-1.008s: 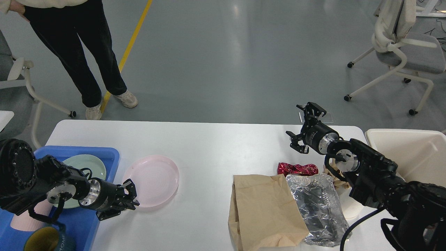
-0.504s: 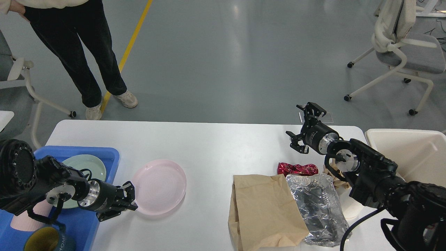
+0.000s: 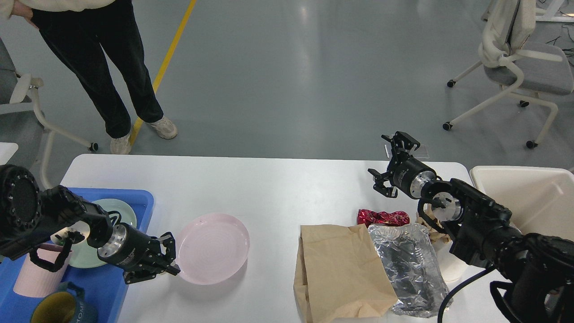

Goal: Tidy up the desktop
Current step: 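Lift the pink plate and lay it on the green plate in the bin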

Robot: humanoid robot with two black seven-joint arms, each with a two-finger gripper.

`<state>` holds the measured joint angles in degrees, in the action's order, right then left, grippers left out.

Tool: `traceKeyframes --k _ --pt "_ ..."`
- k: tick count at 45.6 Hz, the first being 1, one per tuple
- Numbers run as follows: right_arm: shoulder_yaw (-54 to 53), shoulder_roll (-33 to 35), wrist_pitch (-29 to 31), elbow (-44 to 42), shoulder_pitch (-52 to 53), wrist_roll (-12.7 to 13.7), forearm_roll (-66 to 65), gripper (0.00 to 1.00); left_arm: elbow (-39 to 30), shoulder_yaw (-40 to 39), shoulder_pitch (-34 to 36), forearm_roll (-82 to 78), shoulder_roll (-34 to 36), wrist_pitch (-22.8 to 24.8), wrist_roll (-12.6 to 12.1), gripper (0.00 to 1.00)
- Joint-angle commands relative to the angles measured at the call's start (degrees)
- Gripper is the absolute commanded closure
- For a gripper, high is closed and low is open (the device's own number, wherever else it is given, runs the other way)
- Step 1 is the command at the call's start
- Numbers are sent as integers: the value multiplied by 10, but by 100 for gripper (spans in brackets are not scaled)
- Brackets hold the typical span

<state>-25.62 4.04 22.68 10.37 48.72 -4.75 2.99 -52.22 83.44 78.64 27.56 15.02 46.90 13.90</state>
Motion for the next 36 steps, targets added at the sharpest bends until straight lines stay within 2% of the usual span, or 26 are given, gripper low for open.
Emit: traceKeyframes --k 1,8,12,21,28,36 --pt "0 0 0 0 0 0 0 0 -35 35 60 -12 0 45 1 100" --pt "0 0 0 0 0 0 0 0 -64 83 125 -23 1 78 1 100" --pt "0 0 0 0 0 0 0 0 -68 114 151 -28 2 81 2 100" --pt "0 0 0 0 0 0 0 0 -56 179 157 -31 17 81 2 100" --pt "0 0 0 0 1 0 0 0 -20 213 146 -31 29 60 2 100" --pt "0 0 0 0 0 0 0 0 33 227 108 -30 48 3 1 100"
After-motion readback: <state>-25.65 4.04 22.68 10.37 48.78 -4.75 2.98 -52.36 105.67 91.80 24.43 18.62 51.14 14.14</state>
